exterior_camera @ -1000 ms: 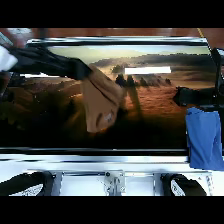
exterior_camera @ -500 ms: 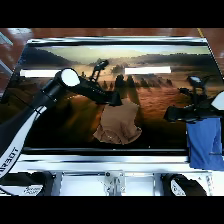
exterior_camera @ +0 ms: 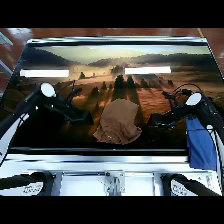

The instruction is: Fold the shirts.

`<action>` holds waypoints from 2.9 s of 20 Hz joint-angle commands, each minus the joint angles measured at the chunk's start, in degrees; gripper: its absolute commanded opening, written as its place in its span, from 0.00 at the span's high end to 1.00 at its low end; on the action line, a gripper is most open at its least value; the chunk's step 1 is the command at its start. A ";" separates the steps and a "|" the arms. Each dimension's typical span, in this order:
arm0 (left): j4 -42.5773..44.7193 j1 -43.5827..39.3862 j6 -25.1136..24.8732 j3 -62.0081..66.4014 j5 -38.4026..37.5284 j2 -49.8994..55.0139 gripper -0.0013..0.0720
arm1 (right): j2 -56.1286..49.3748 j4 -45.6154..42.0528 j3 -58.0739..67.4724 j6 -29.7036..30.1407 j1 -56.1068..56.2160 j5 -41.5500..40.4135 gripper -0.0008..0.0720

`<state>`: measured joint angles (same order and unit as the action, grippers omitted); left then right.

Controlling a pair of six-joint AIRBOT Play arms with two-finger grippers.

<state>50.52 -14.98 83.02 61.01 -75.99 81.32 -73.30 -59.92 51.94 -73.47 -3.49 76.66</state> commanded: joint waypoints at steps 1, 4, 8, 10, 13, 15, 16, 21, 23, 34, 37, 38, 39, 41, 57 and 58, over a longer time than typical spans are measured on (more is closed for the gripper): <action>-8.17 0.52 -2.97 -11.78 8.26 -0.61 0.02 | -5.25 6.16 -0.72 2.89 -0.02 -0.55 0.04; -8.59 -0.04 -2.97 -13.31 10.12 2.12 0.02 | -7.26 6.54 -0.72 2.62 -0.02 -1.44 0.04; -10.80 -1.16 -3.63 -13.31 12.81 6.78 0.02 | -9.29 7.74 -0.72 1.88 0.09 -2.78 0.04; -14.95 -1.57 -7.50 -13.31 13.53 8.52 0.03 | -9.62 7.19 -0.76 1.75 0.09 -2.89 0.04; -17.88 -2.58 -7.82 -13.31 17.20 9.94 0.28 | -10.51 7.41 -1.53 -0.26 0.15 -3.58 0.04; -19.52 -2.84 -7.82 -13.31 19.65 9.97 0.54 | -10.93 7.58 -3.58 -1.09 0.15 -4.87 0.04; -20.17 -2.82 -7.82 -13.29 20.63 9.92 0.55 | -10.93 7.63 -4.85 -1.55 0.15 -5.99 0.04; -20.37 -2.82 -12.13 -11.08 19.80 9.25 0.93 | -10.95 10.38 -6.84 -3.87 0.63 -12.44 0.04; -20.37 -2.80 -12.35 -9.64 19.91 8.79 0.93 | -11.72 10.71 -6.84 -4.55 3.48 -13.92 0.05; -9.75 -2.78 -14.23 6.03 19.91 -1.27 0.93 | 2.16 11.69 1.73 1.99 5.57 -13.49 0.90; -7.39 -2.23 -14.43 19.06 19.93 -10.49 0.93 | 13.68 11.54 15.96 2.69 5.03 -15.19 0.90; -7.39 -1.79 -14.43 24.92 20.00 -13.18 0.93 | 16.85 11.58 21.81 2.54 5.03 -17.16 0.90; -7.43 -1.40 -14.29 30.73 20.04 -15.21 0.93 | 19.17 11.58 27.26 1.62 5.03 -19.04 0.90; -7.34 -0.92 -13.79 43.01 20.06 -18.18 0.93 | 22.25 11.34 37.81 -2.67 5.03 -23.17 0.90; 19.32 -0.70 -0.02 43.04 -10.14 -21.27 0.93 | 10.12 16.59 51.98 0.63 5.14 -39.50 0.90; 19.61 -0.70 -0.02 41.90 -9.53 -21.27 0.93 | 7.78 19.96 51.98 2.45 5.14 -40.57 0.90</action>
<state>67.66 -15.70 82.50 105.97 -83.00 60.07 -60.55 -47.20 103.72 -75.48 1.65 40.40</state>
